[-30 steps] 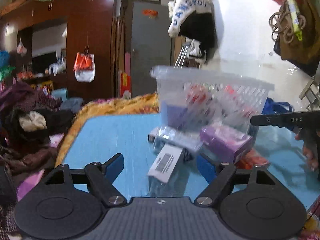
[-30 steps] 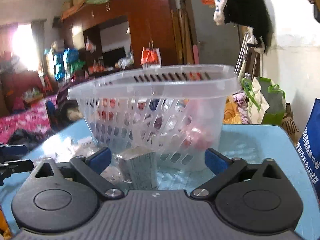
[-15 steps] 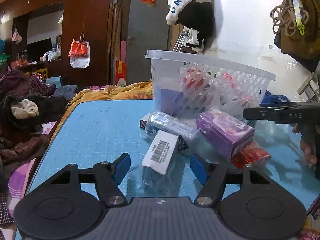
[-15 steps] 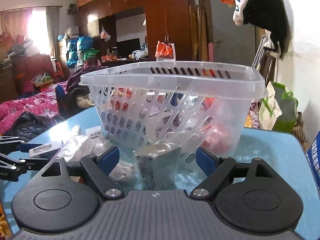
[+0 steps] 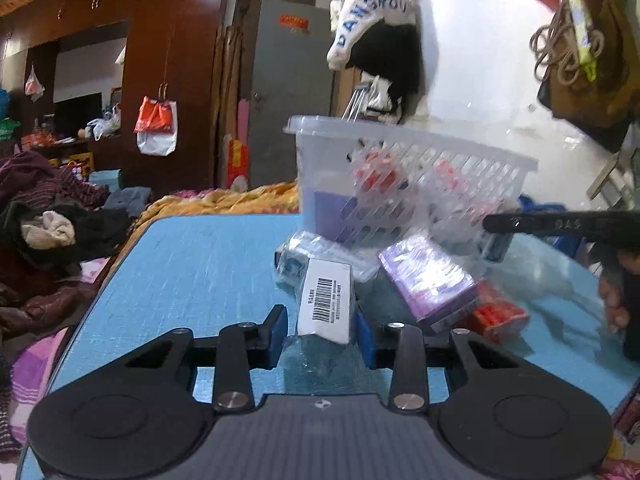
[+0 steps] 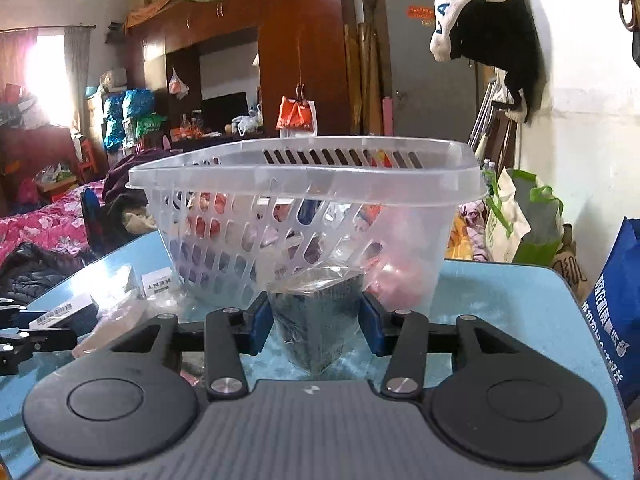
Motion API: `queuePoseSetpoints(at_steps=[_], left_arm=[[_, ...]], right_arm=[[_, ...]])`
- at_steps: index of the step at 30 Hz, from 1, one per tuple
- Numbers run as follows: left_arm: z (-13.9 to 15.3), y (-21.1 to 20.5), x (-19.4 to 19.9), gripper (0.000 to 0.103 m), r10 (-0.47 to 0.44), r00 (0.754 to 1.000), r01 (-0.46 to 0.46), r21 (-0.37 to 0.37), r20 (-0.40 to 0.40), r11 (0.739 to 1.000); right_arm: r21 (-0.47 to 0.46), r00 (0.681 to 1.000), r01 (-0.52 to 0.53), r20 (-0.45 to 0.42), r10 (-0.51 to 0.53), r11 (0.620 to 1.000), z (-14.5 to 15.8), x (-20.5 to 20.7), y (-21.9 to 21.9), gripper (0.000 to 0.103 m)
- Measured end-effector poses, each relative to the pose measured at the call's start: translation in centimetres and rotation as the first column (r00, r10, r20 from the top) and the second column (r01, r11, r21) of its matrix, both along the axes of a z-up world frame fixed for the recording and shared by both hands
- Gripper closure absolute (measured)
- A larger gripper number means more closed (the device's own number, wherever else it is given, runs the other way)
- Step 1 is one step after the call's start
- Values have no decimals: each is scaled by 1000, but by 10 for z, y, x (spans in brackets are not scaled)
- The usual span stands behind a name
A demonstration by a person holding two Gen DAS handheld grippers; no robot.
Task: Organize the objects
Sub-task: 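Grasp a white barcode box with the left tool while the right grasps a dark wrapped cube, then carry both held items over the white basket and release them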
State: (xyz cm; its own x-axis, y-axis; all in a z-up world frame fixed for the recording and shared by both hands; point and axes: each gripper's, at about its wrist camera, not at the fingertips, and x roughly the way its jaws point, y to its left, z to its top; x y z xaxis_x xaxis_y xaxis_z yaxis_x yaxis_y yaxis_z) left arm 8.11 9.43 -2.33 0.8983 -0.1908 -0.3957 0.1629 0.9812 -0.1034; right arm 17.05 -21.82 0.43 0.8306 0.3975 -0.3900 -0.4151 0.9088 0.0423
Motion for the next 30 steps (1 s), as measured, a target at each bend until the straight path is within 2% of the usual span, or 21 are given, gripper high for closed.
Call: queuePoseSetpoints(at_steps=[7,14,19,24,27,30], left_arm=[[10,2,-10,62,3,998,-2,-28,57,1000],[13,-6,-16,62,-31,994,35,-37,100,999],[14,-8,-23,62,-39,991,46,-52,130,998],[17,-4,-33,62,-5,981,27,-116,193,993],[33,-4,-35,62,6,971,33,-159,241,987],[73,-19,-19,62,-22,953,55,-101,301,993]], right_arm=[[13,997,24,73,-25,1000,4,-10,0,53],[40,995,42,84,-45,998,4,-11,-3,53],[37,989,49,136,-54,998,6,-21,-2,53],[33,987,23,159,-28,999,10,-43,-4,53],[61,984,0,177,-11,998,25,-53,-11,53],[95,977,-18,212,-2,995,54,-52,-16,53]])
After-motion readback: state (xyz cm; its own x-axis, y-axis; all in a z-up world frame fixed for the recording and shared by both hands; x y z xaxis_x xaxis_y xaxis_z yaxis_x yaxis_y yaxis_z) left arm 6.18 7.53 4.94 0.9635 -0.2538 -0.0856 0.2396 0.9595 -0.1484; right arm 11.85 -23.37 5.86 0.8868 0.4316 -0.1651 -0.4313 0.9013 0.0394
